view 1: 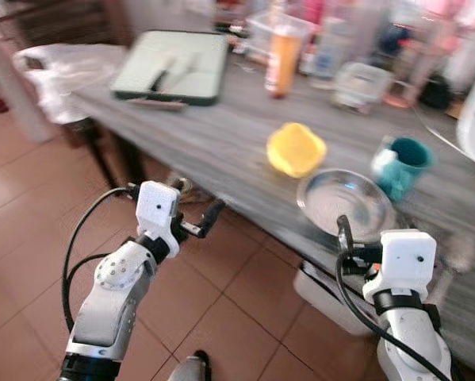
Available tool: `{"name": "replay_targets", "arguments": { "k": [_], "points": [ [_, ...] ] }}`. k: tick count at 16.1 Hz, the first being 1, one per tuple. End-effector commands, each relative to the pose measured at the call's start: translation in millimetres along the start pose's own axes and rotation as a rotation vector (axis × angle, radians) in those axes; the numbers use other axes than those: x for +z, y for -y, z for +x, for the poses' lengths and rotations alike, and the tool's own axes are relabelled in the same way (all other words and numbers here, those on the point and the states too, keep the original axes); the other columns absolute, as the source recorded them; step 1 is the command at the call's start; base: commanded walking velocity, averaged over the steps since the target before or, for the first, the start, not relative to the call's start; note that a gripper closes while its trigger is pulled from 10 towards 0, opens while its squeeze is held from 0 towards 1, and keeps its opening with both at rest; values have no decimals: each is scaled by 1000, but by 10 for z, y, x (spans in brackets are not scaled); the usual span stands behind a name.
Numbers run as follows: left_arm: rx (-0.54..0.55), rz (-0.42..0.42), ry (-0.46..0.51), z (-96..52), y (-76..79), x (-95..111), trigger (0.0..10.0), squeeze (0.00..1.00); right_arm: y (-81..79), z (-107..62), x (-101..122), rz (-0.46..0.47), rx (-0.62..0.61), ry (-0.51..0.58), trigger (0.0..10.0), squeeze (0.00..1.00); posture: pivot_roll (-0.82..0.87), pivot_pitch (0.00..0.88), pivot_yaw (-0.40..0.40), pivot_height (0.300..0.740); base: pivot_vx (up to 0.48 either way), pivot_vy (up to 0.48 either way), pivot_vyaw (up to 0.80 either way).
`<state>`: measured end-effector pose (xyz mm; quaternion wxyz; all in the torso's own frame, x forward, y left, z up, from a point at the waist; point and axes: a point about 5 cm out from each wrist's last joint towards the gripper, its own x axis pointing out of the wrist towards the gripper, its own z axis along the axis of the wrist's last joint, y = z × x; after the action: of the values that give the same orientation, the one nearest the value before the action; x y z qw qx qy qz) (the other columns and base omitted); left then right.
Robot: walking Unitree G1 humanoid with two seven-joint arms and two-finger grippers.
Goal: Setting the table
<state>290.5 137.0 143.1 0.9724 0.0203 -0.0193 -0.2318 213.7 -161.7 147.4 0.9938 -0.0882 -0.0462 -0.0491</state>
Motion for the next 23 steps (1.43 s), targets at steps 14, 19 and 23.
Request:
{"name": "replay_targets", "arguments": {
  "k": [14, 19, 23],
  "points": [
    [133, 1, -34, 92, -123, -51, 10000, 0, -41, -10, 72, 23, 11, 26, 10000, 957, 103, 137, -12, 740, 0, 0, 800],
    [123, -115, -83, 109, -114, -126, 10000, 0, -17, -13, 54, 75, -21, 5, 10000, 949, 100, 142, -10, 740, 0, 0, 800],
    [145, -142, -127, 79, -148, -210, 10000, 0, -16, -4, 32, 85, -20, -4, 10000, 922, 105, 136, -18, 740, 0, 0, 0]
  ]
}}
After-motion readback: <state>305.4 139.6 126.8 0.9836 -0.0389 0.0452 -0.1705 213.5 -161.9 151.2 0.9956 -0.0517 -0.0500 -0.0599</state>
